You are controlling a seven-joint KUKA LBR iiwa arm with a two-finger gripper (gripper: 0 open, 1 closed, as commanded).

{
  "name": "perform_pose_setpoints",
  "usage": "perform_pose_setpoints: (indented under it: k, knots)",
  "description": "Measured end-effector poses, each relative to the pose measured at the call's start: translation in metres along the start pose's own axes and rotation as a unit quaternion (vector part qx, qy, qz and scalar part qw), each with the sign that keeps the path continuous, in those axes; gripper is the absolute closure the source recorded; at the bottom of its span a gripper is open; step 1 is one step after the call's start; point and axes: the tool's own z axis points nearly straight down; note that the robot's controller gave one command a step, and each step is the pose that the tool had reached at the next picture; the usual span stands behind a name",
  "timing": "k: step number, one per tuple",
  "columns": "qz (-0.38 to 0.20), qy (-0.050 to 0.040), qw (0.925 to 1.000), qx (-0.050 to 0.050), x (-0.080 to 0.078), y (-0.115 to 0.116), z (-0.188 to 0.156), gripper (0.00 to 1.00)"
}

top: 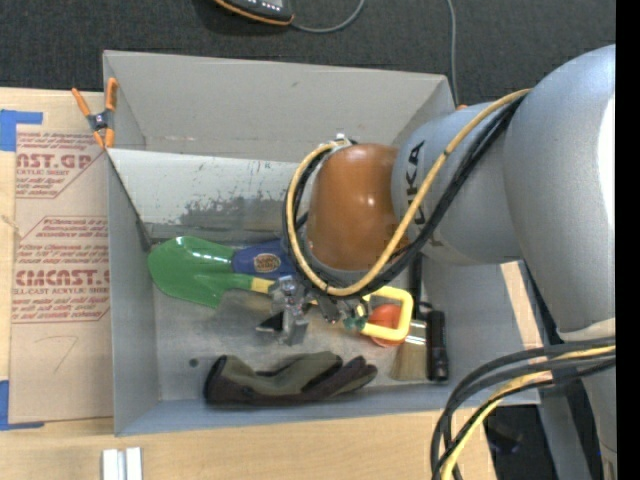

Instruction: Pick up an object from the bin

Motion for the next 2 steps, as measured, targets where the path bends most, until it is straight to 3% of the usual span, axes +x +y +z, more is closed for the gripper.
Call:
perform_pose_setpoints:
  k: [1, 2]
  knots:
    - [0.001, 0.0018, 1.0000, 0.000, 0.004, -0.003, 0.005, 1.00]
    - [0.016, -0.0001, 0.9999, -0.002, -0.004, -0.017, 0.011, 1.00]
